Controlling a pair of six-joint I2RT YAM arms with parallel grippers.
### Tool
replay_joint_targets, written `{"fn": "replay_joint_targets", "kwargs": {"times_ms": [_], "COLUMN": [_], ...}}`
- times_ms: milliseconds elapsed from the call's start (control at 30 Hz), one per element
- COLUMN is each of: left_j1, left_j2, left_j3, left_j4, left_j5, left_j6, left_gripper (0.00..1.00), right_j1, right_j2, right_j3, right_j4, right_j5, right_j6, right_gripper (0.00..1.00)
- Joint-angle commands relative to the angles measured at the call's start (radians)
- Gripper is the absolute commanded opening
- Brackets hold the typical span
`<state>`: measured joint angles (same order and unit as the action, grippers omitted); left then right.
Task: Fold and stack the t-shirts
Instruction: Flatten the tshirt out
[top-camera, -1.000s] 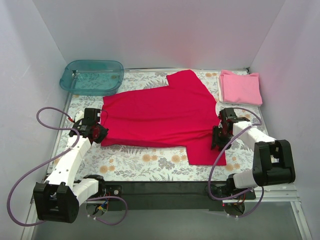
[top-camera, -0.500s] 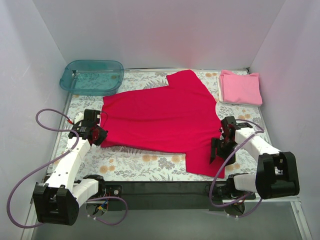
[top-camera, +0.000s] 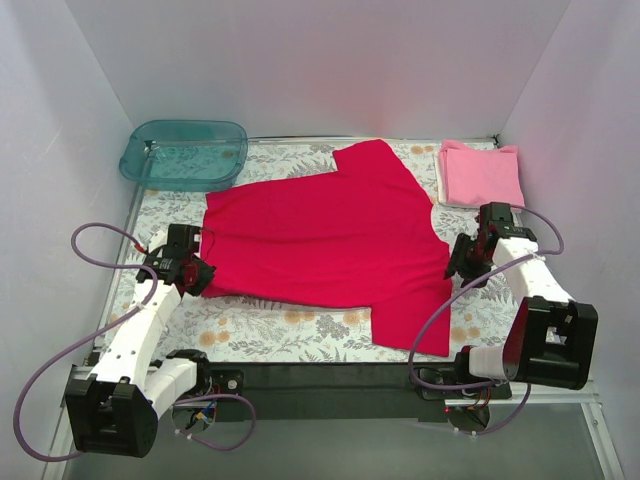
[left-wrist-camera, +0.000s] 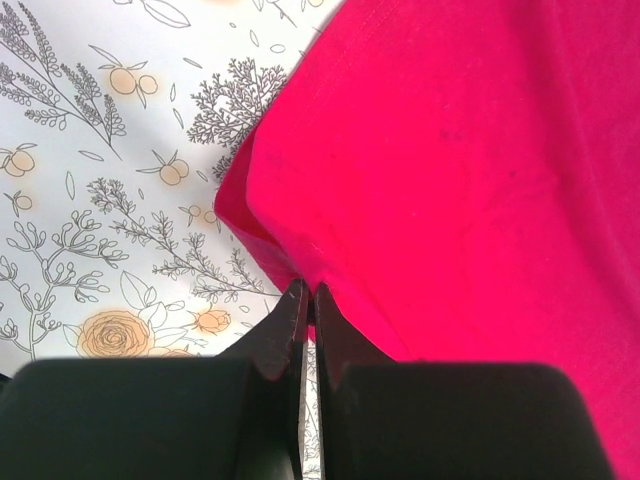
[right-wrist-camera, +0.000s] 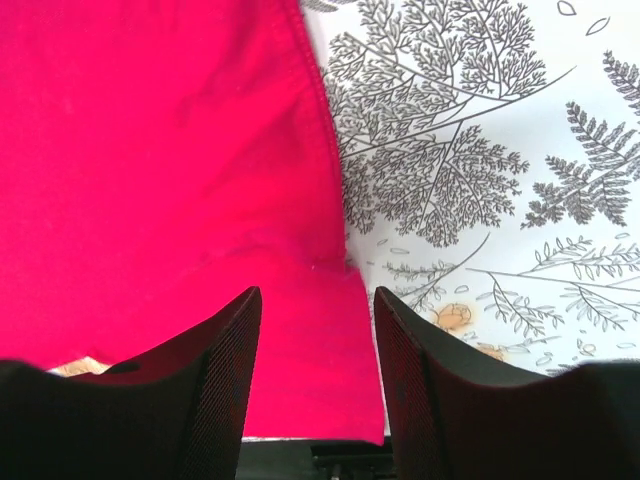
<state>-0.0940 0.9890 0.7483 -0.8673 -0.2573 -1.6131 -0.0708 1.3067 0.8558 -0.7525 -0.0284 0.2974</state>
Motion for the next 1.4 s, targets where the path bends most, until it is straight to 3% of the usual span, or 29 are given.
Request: {"fn": "replay_joint_targets", "kwargs": {"times_ms": [0, 567, 700, 800, 1000, 1367], "left_j1": [-0.003, -0.001, -0.001, -0.001, -0.001, 0.002], "left_j2": [-0.032, -0.053, -0.056, -0.053, -0.043, -0.001], "left_j3": [-0.018, -0.073, -0.073, -0.072, -0.046, -0.037], "left_j4": [-0.002, -0.033, -0.036, -0.047, -0.091, -0.111], "left_j5": [-0.002, -0.016, -0.020, -0.028, -0.066, -0.080], "left_j6": [-0.011, -0.080, -0.087, -0.099, -0.114, -0.125], "left_gripper": [0.00, 0.00, 0.00, 0.00, 0.00, 0.00], "right_j1": [-0.055, -0.182, -0.188, -0.196, -0.218, -0.225], "right_j2": [0.022, 0.075, 0.065, 0.048, -0.014, -0.023], "right_j3": [-0.041, -0.185, -0.207, -0.222, -0.228, -0.152], "right_j4": [0.105, 0.309, 0.317, 0.312, 0.262, 0.196], "right_j5": [-0.086, -0.226, -0.225, -0.226, -0.188, -0.180], "right_j6": [0.014, 0.037, 0.042, 0.055, 0.063, 0.045], "right_gripper": [0.47, 0.43, 0.37, 0.21, 0.01, 0.01]}}
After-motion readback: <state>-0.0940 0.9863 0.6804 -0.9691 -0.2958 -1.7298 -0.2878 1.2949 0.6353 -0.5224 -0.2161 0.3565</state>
